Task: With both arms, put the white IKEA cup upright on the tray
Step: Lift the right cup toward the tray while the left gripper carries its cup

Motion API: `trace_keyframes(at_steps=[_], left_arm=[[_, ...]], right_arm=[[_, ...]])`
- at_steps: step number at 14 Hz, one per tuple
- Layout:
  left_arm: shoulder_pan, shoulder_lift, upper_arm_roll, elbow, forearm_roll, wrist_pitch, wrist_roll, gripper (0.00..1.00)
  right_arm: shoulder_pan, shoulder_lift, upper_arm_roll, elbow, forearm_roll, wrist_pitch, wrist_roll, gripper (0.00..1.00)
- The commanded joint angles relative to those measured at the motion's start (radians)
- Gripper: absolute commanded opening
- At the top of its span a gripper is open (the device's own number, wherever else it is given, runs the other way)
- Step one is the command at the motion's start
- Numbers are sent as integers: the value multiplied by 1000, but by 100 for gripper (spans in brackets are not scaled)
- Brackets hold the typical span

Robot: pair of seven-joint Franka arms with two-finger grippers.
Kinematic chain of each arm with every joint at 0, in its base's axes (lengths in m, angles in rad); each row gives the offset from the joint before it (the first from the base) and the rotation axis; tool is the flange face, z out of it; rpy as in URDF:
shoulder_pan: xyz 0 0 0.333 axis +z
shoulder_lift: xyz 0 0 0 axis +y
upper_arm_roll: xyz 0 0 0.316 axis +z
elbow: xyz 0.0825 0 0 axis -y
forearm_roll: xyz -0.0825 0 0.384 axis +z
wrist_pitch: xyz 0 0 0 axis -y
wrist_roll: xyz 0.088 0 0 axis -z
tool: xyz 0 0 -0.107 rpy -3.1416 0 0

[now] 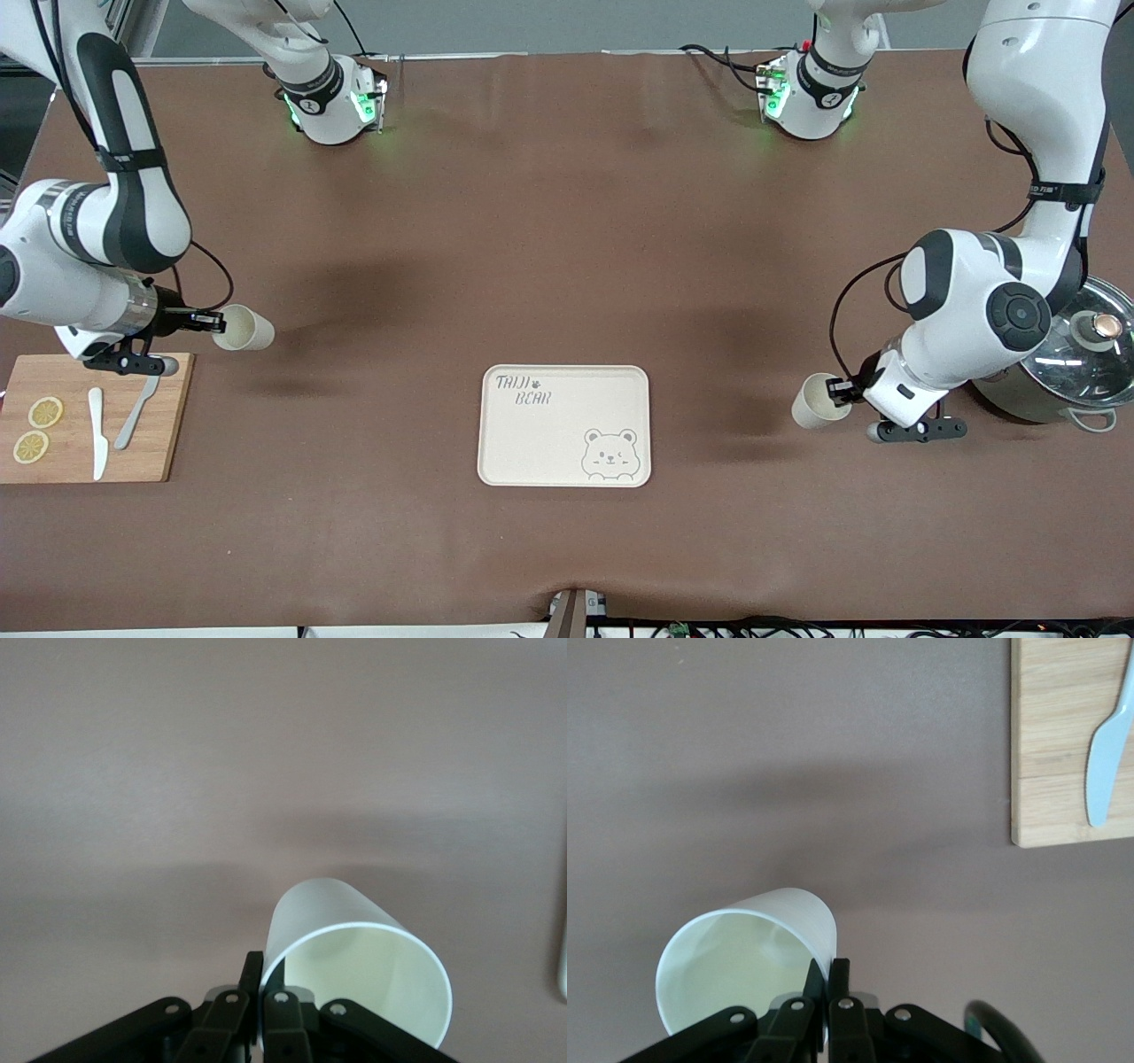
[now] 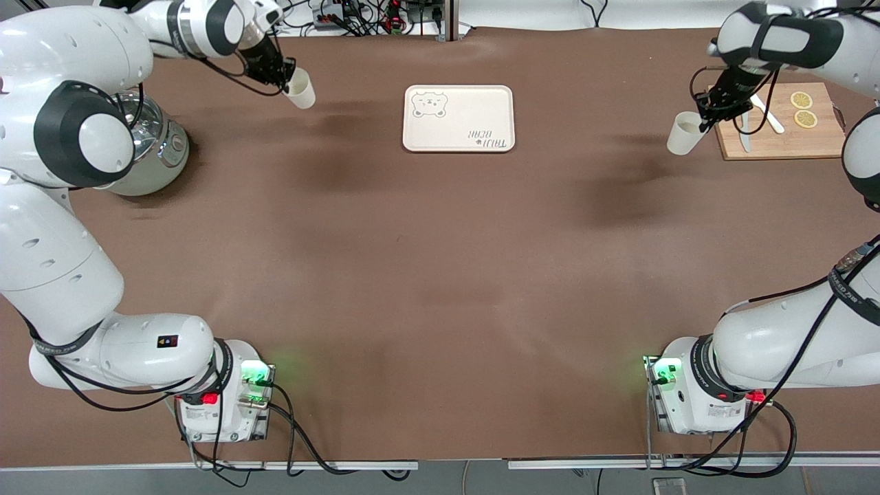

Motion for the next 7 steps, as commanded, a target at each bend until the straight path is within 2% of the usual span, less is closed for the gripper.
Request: trace_keyframes(at_steps=[1,4,7], left_arm=[[-32,12,-17,116,16,-125,-40,0],[-97,33,-17,188,17,-189,-115,0],[-154,50,-16,214,19,-194,-194,0]], right_arm=[[5,-4,-2,84,19,-108,10,0],[22,-2,-2,170,19,-220,30,0],[73,-4,-2,216,17,-292,168,0]])
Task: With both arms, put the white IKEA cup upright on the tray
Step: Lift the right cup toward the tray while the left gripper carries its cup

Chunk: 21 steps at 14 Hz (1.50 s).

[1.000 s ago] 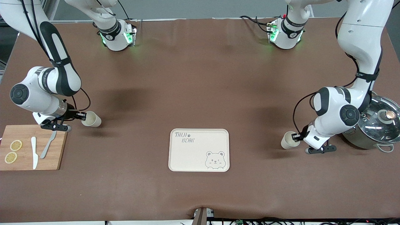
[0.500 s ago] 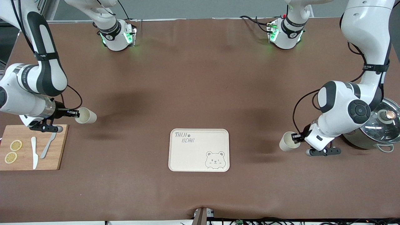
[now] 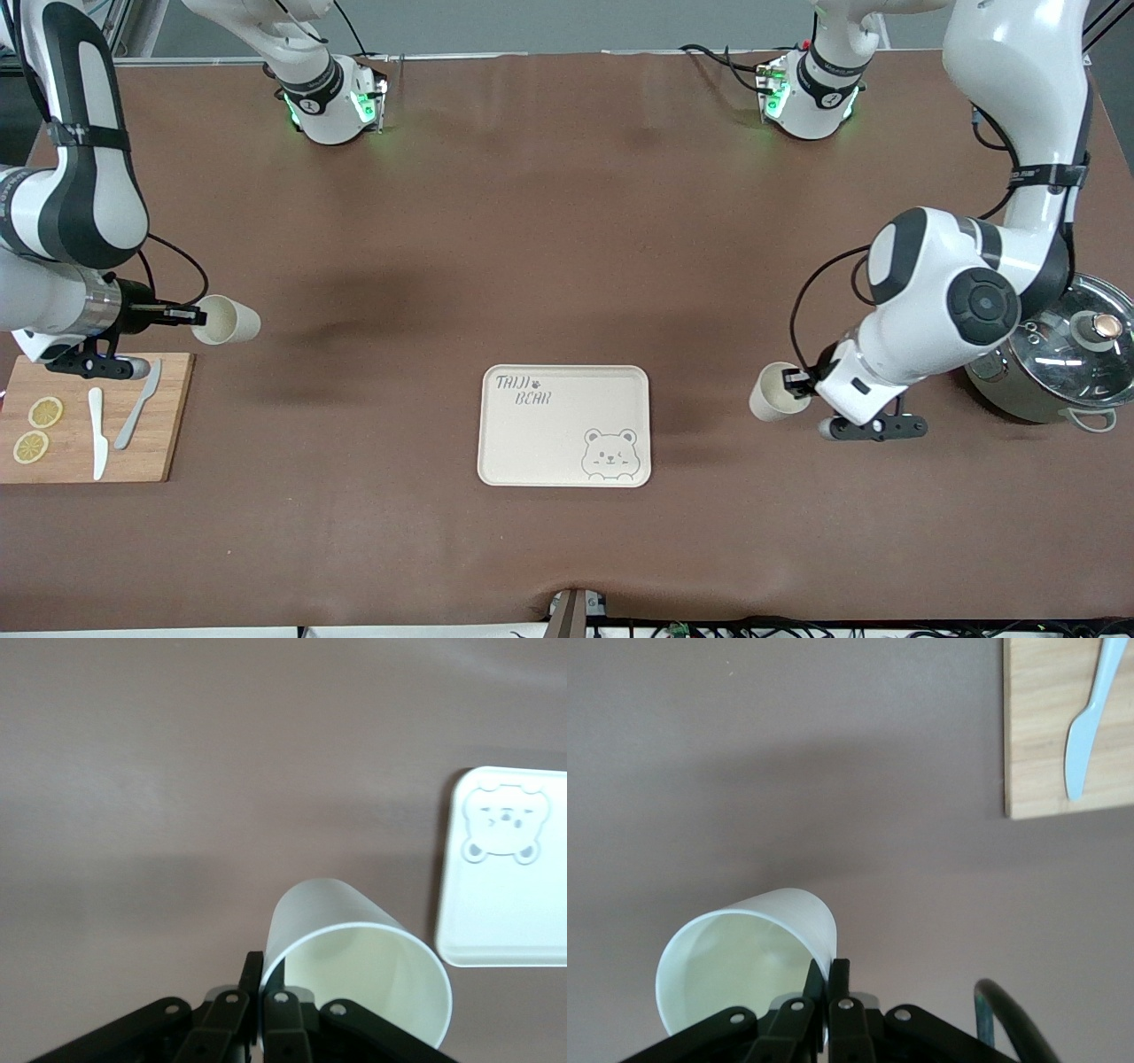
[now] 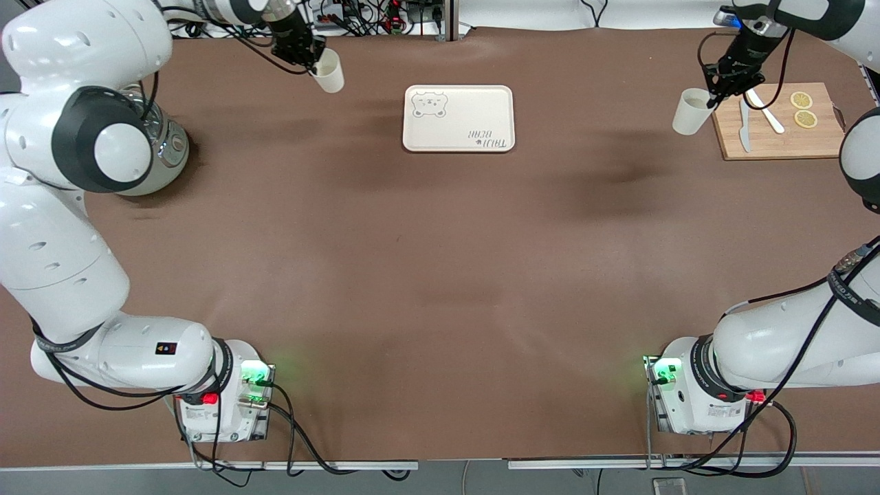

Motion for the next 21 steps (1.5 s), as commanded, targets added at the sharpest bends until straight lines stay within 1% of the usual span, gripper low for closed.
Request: trace_keyframes(at_steps=[1,4,5,9,10,12,14,16,18,19,21], left_arm=[[-51,52,2,80,20,-25,-84,0],[-112,89,5,133,19,-25,-161,0],[-138,109,9,152,20,-25,-202,0],[-221,193,17,224,28,-17,-339,0],[-238,209,26,227,30,-5,-350,0],[-290,235,78,227,28,62,-354,0],[-338,264,130,229,27,128,-379,0],[-361,299,138,232,27,159,-402,0],[-376,328,141,232,27,201,-409,0],[-382,335,141,232,27,210,-423,0],[-390,358,143,232,27,224,-426,0]], right_arm=[[41,-3,-3,41,7,-55,79,0],[47,-6,0,52,9,-64,81,0],[61,-5,-1,70,10,-81,85,0],[128,-3,-1,87,44,-86,226,0],[137,-2,-1,89,59,-83,249,0],[148,1,-1,89,90,-75,283,0],[182,5,-3,89,108,-52,338,0],[219,9,-3,87,149,-5,441,0],[280,24,-3,93,154,29,546,0],[304,38,-3,109,154,43,599,0],[366,99,-3,171,150,52,727,0]])
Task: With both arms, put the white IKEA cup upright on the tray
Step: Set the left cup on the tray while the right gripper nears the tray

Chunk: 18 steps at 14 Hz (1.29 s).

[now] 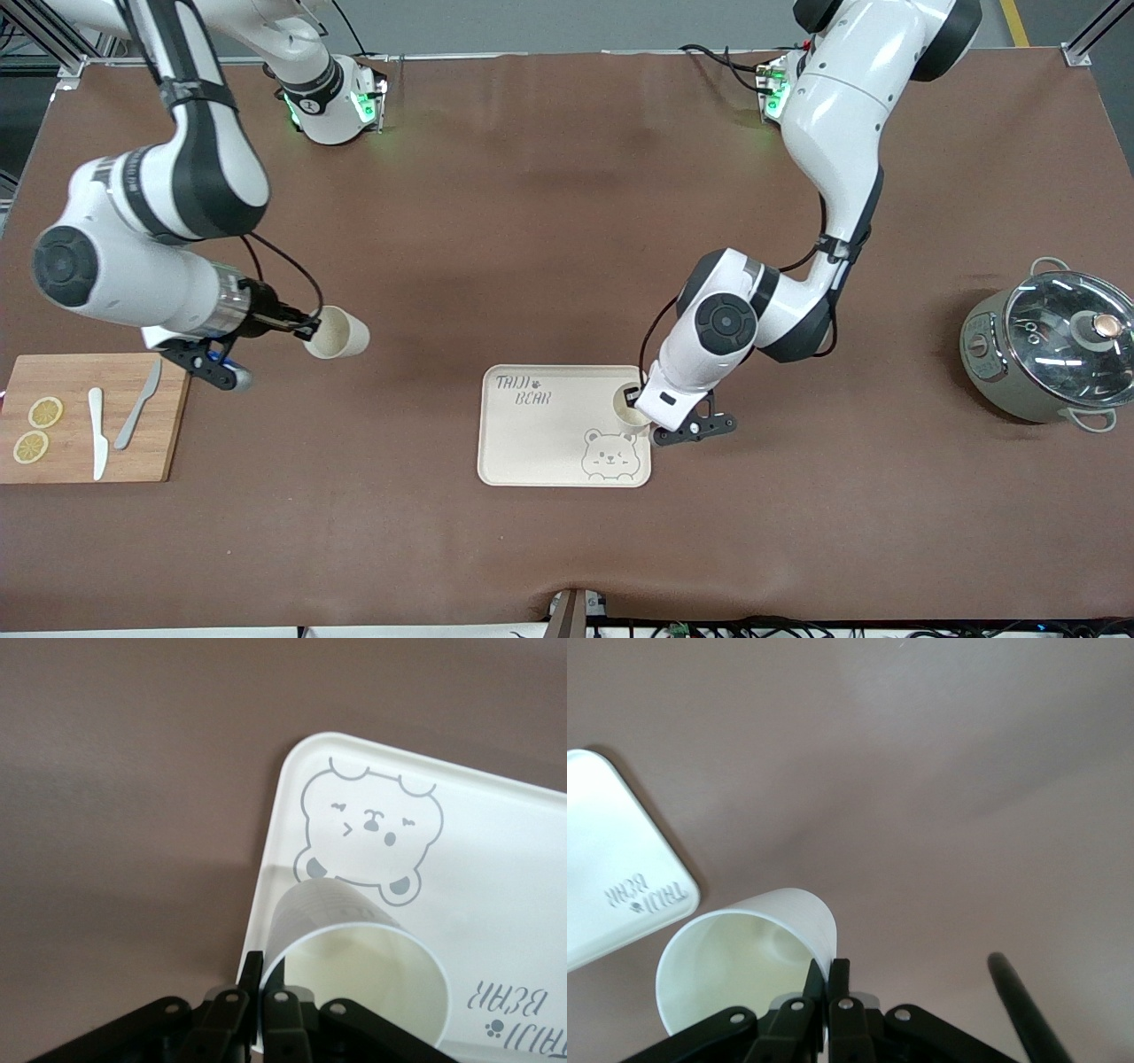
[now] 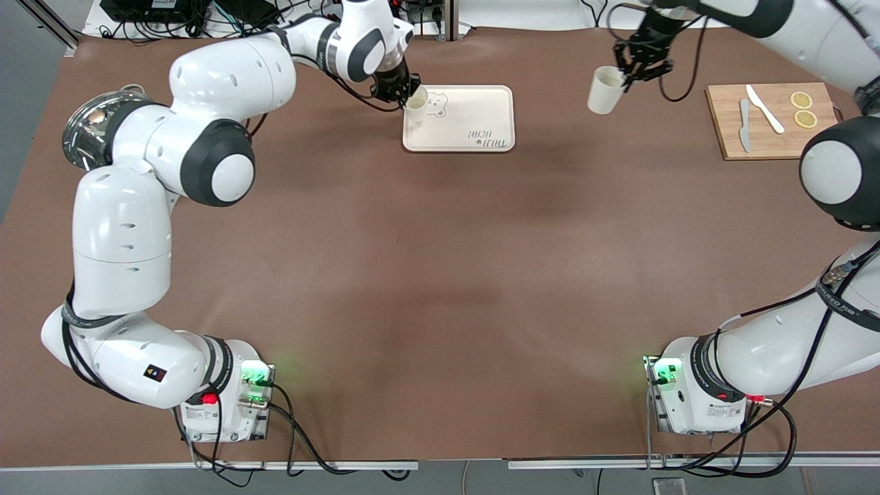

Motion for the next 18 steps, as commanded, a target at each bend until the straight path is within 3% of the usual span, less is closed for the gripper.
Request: trace_keyframes(at_steps=[1,2,5,8,11,14,18], left_arm=[[-27,38,17,35,26,24,-31,0],[-32,40,17,34,28,39,-31,0],[-27,25,17,35,26,41,-25,100],[-11,-20,19,35,28,38,-12,100],[44,-108,17,32,31,-8,1,100],[129,-229,16,17,32,-122,136,100],[261,-366,16,18,32,-306,365,100]], right_arm=[[72,102,-10,123,11,-3,177,0],[83,134,-10,162,14,-3,234,0],[126,240,-10,260,24,-2,407,0],[152,321,-9,346,25,15,503,0],[215,367,-10,361,25,151,575,0],[265,413,-10,361,24,251,615,0],[296,471,-12,360,16,285,627,0]])
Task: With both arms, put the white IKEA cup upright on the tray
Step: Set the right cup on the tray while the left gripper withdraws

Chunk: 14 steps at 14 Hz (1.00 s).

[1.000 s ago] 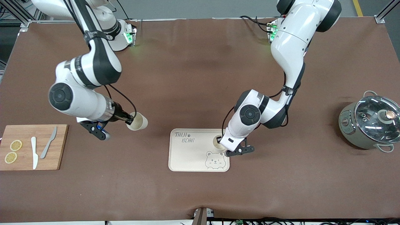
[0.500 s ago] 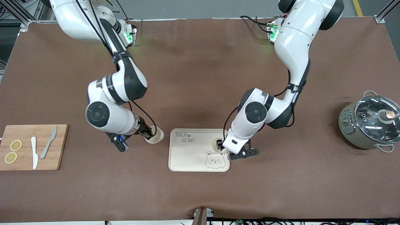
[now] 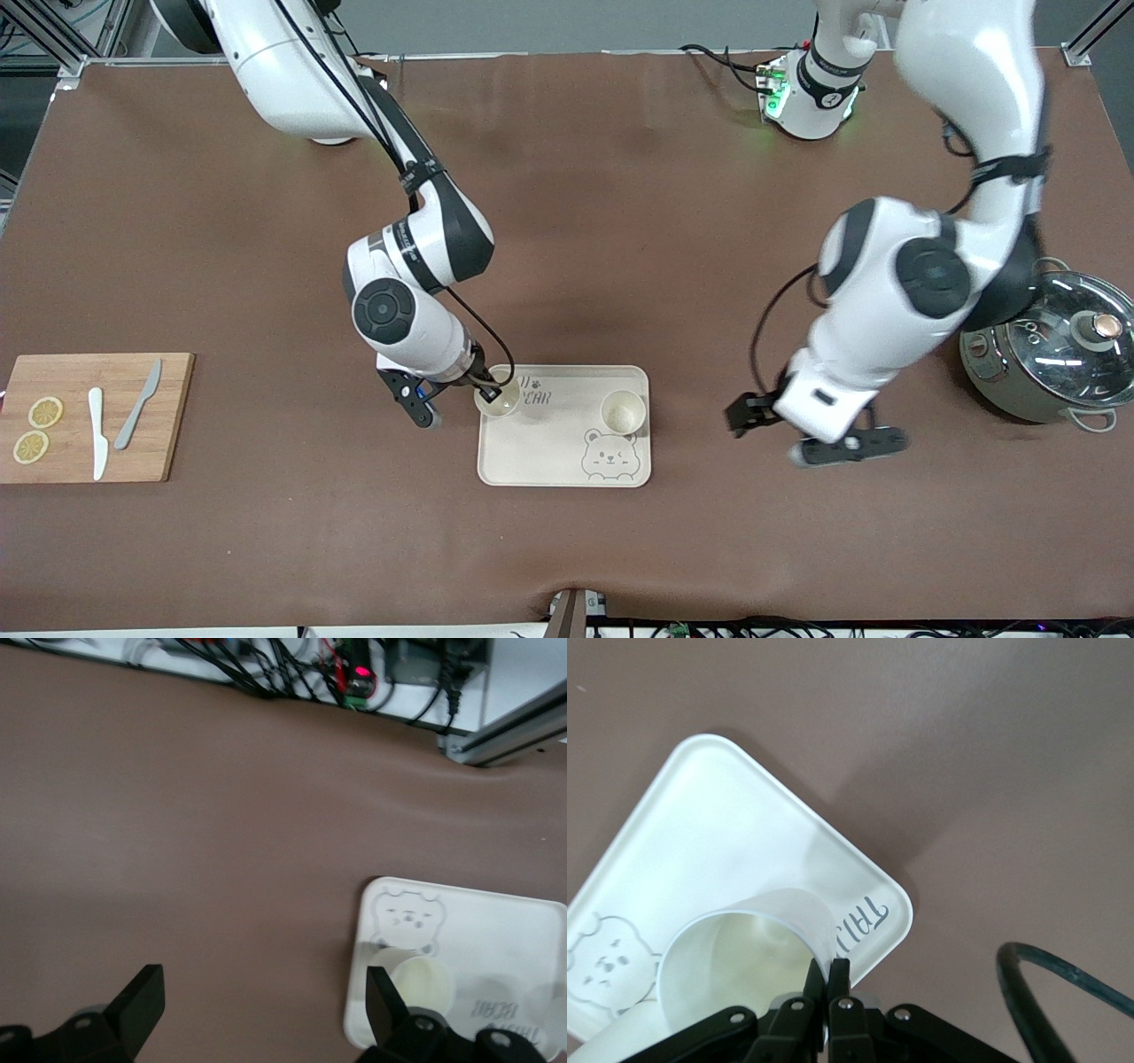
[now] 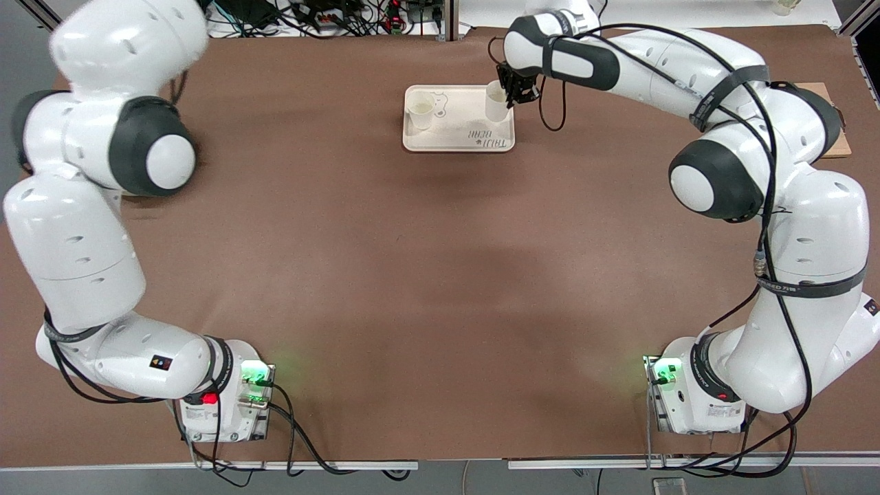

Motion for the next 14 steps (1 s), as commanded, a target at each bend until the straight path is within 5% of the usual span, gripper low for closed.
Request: trace_keyframes(at_steps=[1,5,6,7,8,11,12,14], left_arm=[[81,-106,-5,-42,29,-92,124,100],[194,-193,-5,-40,29,-204,314,100],[208,-213,-5,-40,29,-233,325,100],[227,-232,-5,-40,29,-261,325,100],[239,-247,-4,-40,29,-287,325,100],[241,-298,-2,-40,64,-394,322,100],[241,-315,-2,-42,106,-434,319,100],[239,-351,-8,-46,150,-541,305,100]], right_arm=[[14,50,-11,37,6,8,18,0],[17,70,-11,32,2,42,19,0],[16,70,-11,32,3,42,19,17],[16,69,-11,32,2,42,17,64],[17,69,-11,32,2,42,18,76],[17,65,-13,32,0,39,17,82],[17,62,-13,34,0,30,14,98],[19,46,-16,34,-1,24,12,100]])
